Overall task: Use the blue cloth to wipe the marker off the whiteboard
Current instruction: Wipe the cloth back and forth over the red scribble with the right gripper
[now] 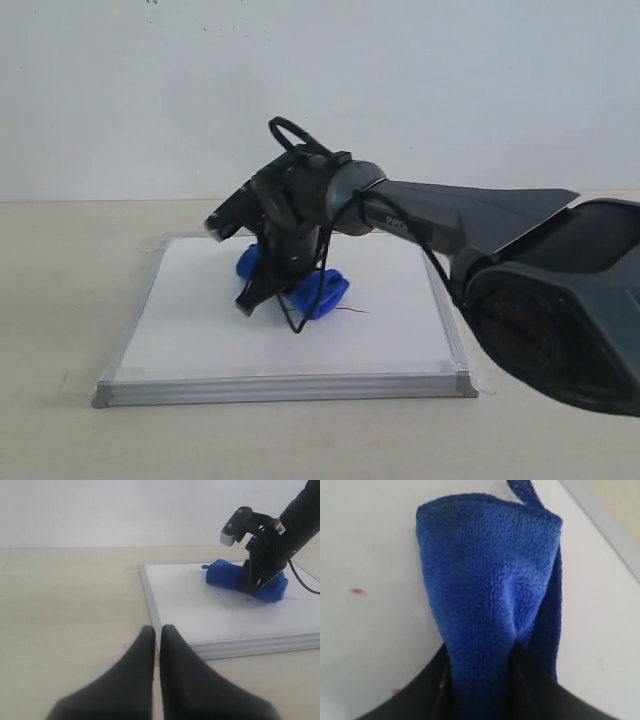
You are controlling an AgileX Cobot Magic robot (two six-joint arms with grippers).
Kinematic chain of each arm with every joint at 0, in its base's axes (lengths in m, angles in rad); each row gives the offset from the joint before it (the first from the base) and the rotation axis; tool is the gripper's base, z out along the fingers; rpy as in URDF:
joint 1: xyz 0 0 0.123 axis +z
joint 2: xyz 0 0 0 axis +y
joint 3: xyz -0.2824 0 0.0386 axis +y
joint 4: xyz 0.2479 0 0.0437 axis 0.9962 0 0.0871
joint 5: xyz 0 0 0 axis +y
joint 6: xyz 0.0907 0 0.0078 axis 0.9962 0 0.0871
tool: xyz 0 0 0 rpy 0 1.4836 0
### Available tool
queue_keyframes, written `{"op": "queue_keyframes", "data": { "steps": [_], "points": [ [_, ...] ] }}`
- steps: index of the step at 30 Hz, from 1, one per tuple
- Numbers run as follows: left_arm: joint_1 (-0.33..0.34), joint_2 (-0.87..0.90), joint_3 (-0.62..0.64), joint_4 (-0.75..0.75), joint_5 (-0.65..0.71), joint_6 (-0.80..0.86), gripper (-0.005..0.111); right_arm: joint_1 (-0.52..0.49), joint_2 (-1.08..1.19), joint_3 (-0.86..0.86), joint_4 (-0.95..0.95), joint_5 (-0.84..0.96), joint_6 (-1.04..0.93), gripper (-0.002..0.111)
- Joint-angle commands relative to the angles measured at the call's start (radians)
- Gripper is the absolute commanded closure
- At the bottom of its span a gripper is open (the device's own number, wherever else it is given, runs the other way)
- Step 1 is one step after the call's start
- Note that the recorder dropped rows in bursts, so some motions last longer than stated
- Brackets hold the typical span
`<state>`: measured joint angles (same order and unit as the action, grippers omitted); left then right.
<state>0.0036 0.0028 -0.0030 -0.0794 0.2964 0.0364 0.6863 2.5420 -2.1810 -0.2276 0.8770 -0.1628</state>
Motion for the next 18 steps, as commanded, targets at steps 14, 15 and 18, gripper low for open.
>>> {"op": "queue_keyframes", "data": {
  "steps": [14, 15, 18],
  "points": [
    [-0.004, -0.003, 0.003, -0.006, -0.008, 0.002, 0.103, -0.072, 0.073, -0.019, -0.121, 0.127, 0.071, 0.108],
    [-0.004, -0.003, 0.003, -0.006, -0.008, 0.002, 0.103, -0.09, 0.074, -0.019, -0.121, 0.133, 0.084, 0.108],
    [-0.004, -0.003, 0.003, -0.006, -0.008, 0.002, 0.103, -0.105, 0.081, -0.019, -0.101, 0.144, 0.099, 0.108]
  ]
}}
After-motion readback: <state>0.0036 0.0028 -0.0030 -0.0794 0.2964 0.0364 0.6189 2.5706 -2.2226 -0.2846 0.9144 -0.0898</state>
